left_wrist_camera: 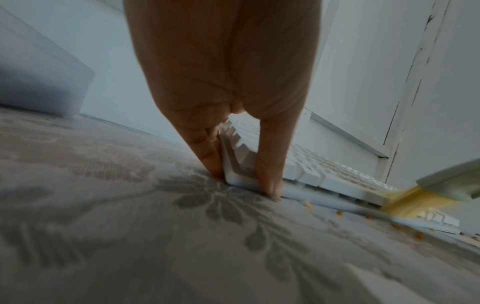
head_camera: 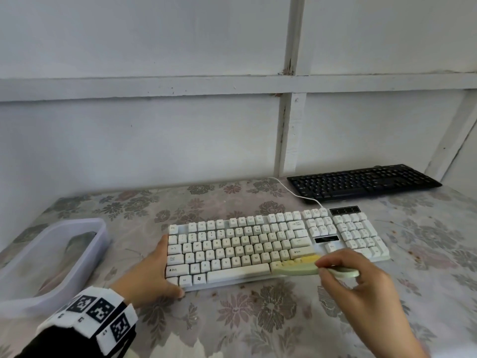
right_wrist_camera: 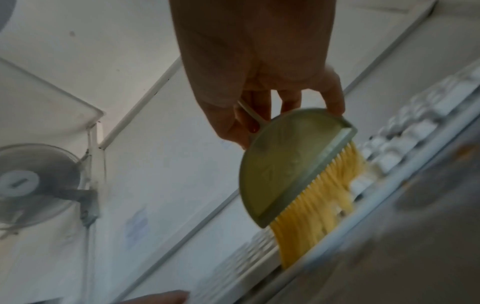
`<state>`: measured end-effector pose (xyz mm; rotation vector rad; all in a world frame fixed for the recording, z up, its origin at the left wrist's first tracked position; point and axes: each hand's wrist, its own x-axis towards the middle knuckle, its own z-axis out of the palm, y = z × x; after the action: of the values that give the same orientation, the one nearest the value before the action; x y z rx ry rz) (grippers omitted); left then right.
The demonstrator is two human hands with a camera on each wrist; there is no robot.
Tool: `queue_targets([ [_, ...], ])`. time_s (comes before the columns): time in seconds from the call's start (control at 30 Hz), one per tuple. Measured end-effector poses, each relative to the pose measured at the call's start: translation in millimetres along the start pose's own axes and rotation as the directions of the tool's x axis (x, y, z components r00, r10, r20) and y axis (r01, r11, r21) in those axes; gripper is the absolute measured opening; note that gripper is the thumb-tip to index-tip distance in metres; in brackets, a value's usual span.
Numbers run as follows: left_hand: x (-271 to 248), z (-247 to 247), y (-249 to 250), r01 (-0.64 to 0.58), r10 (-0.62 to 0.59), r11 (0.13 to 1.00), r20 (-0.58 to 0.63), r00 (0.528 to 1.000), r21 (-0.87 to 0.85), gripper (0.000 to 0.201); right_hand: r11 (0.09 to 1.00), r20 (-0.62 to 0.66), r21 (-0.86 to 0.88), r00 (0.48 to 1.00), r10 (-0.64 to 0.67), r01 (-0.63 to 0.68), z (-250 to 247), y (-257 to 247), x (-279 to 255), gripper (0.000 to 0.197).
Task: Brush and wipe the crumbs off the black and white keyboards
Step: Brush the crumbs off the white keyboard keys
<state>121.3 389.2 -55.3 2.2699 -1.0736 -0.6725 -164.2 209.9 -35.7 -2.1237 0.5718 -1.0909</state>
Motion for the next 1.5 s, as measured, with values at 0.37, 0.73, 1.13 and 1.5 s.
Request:
queue_targets([
  [0.37, 1, 0, -3, 0.014, -0.014, 1.000, 0.006, 1.000, -0.010, 0.122, 0.990, 0.013, 0.089, 0.994, 0.109, -0.110, -16, 16, 0, 0.038],
  [0.73, 3, 1, -6, -0.015, 0.016, 0.997, 0.015, 1.000, -0.074, 0.122, 0.987, 0.033, 0.119, 0.994, 0.103, -0.106, -24, 10, -2, 0.036],
  [1.13, 2, 1, -7, -0.025, 0.026, 0.995, 0.014, 1.000, -0.093, 0.133, 0.959, -0.045, 0.140, 0.966, 0.254, -0.246, -62, 23, 2, 0.028],
  [1.5, 2, 1, -7, -0.016, 0.019, 0.992, 0.021, 1.000, -0.123, 0.130, 0.972, -0.099, 0.055, 0.967, 0.235, -0.230, -83, 37, 5, 0.030],
])
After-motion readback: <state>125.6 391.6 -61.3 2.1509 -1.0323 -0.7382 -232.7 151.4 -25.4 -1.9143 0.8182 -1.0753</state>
